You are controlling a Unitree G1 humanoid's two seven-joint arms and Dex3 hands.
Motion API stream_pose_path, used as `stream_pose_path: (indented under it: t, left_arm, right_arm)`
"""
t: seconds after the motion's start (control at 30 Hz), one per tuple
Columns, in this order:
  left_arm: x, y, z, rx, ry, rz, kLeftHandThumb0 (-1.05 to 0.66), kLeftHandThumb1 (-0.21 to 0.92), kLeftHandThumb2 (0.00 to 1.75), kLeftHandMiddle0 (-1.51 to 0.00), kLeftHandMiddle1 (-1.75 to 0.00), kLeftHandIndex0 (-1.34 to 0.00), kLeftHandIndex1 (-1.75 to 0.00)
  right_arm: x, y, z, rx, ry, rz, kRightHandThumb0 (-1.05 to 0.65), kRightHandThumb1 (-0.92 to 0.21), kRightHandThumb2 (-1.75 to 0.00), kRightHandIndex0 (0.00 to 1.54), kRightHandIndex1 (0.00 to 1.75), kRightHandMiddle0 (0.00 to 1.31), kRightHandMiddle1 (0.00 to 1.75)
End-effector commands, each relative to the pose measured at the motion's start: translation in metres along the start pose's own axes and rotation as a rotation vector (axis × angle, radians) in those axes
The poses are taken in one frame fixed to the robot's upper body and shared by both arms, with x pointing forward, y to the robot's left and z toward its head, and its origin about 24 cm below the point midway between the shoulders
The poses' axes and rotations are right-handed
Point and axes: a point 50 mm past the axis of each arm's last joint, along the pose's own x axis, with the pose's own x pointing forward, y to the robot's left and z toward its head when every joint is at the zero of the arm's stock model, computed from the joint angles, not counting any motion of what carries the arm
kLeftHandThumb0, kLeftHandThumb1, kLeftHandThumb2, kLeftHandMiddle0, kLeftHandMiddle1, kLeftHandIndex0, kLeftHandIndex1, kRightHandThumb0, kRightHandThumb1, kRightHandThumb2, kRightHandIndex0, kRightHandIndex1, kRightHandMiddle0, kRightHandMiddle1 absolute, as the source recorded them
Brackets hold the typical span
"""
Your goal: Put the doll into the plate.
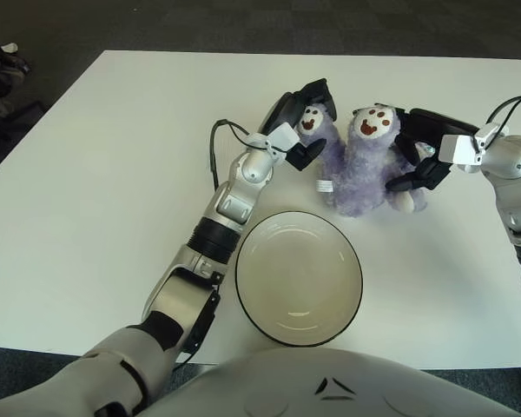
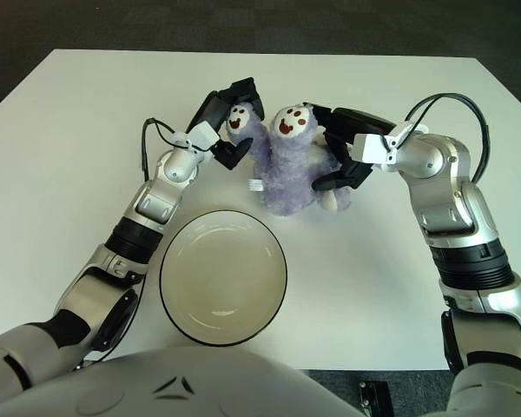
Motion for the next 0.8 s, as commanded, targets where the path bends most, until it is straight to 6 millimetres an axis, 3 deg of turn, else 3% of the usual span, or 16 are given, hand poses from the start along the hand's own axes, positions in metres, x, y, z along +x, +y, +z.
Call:
stream_pose_path:
  t: [0.0, 0.23, 0.33, 0.4, 0.47, 0.6, 0.77]
  left_arm:
    - [0.004, 0.004, 0.004, 0.012, -0.017, 0.009, 0.00, -0.06, 1.75, -0.89, -1.73, -0.67, -1.75]
    - [0.004, 0.004, 0.004, 0.020, -0.023, 0.015, 0.00, -0.07, 1.75, -0.89, -1.73, -0.68, -1.75]
    - [0.004, 0.004, 0.004, 0.015, -0.024, 0.015, 0.00, -0.06, 1.75, -0.89, -1.73, -0.67, -1.75]
    - [0.004, 0.004, 0.004, 0.007, -0.023, 0.013, 0.00, -0.06, 1.75, -0.89, -1.74, -0.67, -1.75]
    - [0.004, 0.004, 0.004, 0.001, -0.022, 0.012, 0.00, -0.06, 1.75, -0.89, -1.74, -0.67, -1.75]
    - [0.004, 0.004, 0.004, 0.002, -0.020, 0.011, 0.00, -0.06, 1.75, -0.89, -1.74, -0.67, -1.75]
    - [0.004, 0.005, 0.003, 0.009, -0.009, 0.011, 0.00, -0.06, 1.75, -0.89, -1.74, -0.67, -1.75]
  right_arm:
    - [-0.005, -0.008, 0.000, -0.045, 0.011, -0.059, -0.59, -0.24, -0.95, 0.85, 1.75, 0.00, 0.27]
    - [-0.007, -0.009, 0.001, -0.063, 0.014, -0.097, -0.68, -0.25, -0.92, 0.74, 1.75, 0.00, 0.44]
    - [-0.010, -0.011, 0.004, -0.084, 0.016, -0.118, -0.72, -0.27, -0.91, 0.46, 1.75, 0.00, 0.46]
    - [-0.010, -0.011, 0.004, -0.090, 0.018, -0.125, -0.75, -0.28, -0.90, 0.23, 1.46, 0.00, 0.47]
    - [-0.011, -0.012, 0.005, -0.091, 0.022, -0.128, -0.77, -0.28, -0.89, 0.13, 1.14, 0.00, 0.49]
    - [-0.012, -0.013, 0.006, -0.090, 0.036, -0.135, -0.80, -0.30, -0.88, 0.04, 0.82, 0.00, 0.46]
    - [-0.015, -0.019, 0.010, -0.133, 0.092, -0.181, -0.92, -0.37, -0.80, 0.01, 0.41, 0.00, 0.21]
